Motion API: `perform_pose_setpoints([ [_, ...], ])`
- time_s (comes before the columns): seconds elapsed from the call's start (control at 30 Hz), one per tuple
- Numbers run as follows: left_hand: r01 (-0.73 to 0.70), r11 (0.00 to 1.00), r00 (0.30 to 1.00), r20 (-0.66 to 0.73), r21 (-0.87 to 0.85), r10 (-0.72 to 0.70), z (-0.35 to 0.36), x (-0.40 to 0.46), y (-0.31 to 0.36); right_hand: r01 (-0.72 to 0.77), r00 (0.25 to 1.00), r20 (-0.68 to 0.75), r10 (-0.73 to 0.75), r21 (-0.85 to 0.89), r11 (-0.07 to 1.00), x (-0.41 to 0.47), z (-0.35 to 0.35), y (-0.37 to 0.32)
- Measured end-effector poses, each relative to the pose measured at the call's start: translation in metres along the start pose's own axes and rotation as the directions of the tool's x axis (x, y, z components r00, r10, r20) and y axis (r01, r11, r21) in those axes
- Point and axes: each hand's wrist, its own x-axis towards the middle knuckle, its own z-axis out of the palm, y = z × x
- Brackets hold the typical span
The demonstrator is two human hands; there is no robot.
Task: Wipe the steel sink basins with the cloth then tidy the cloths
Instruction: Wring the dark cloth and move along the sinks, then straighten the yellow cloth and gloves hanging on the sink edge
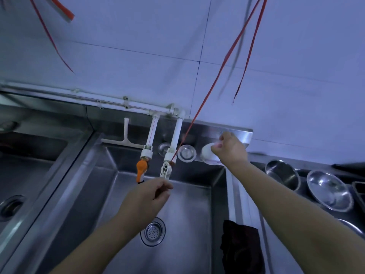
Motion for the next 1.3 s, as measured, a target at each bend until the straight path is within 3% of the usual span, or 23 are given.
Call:
perform_pose_setpoints([
  [0.37, -0.049, 0.998, 0.998, -0.047, 0.046, 0.051, 0.001, -0.002, 0.013, 0.074, 0.996, 0.052, -0.067, -0.133, 0.988, 0.051, 0.015, 0.000],
  [0.43, -0.050, 0.998, 0.997, -0.049, 0.042, 0.052, 0.001, -0.004, 0.011, 0.082, 0.996, 0.038, -0.079, -0.076, 0.994, 0.047, 0.015, 0.001],
  [0.63, -0.025, 1.000, 0.997, -0.071, 0.001, 0.025, -0.008, -0.017, 0.009, 0.189, 0.962, -0.182, -0.202, -0.088, 0.978, 0.010, 0.007, 0.002],
  [0.77, -0.066, 0.998, 0.991, -0.112, 0.012, 0.067, -0.027, -0.031, 0.002, 0.346, 0.850, -0.368, -0.376, -0.148, 0.927, -0.037, -0.007, -0.015],
  [0.9, -0.106, 0.993, 0.979, -0.168, 0.041, 0.112, -0.055, -0.056, -0.016, 0.518, 0.682, -0.470, -0.560, -0.229, 0.824, -0.093, -0.025, -0.057],
  [1.07, -0.066, 0.991, 0.977, -0.193, 0.120, 0.089, -0.102, -0.116, -0.066, 0.643, 0.589, -0.425, -0.688, -0.269, 0.717, -0.162, -0.009, -0.134],
  [1.2, 0.002, 0.954, 0.980, -0.191, 0.299, 0.058, -0.153, -0.193, -0.124, 0.716, 0.562, -0.357, -0.746, -0.241, 0.655, -0.232, 0.039, -0.219],
  [1.3, 0.118, 0.932, 0.983, -0.171, 0.344, -0.061, -0.194, -0.259, -0.180, 0.765, 0.584, -0.236, -0.777, -0.160, 0.623, -0.288, 0.088, -0.288],
])
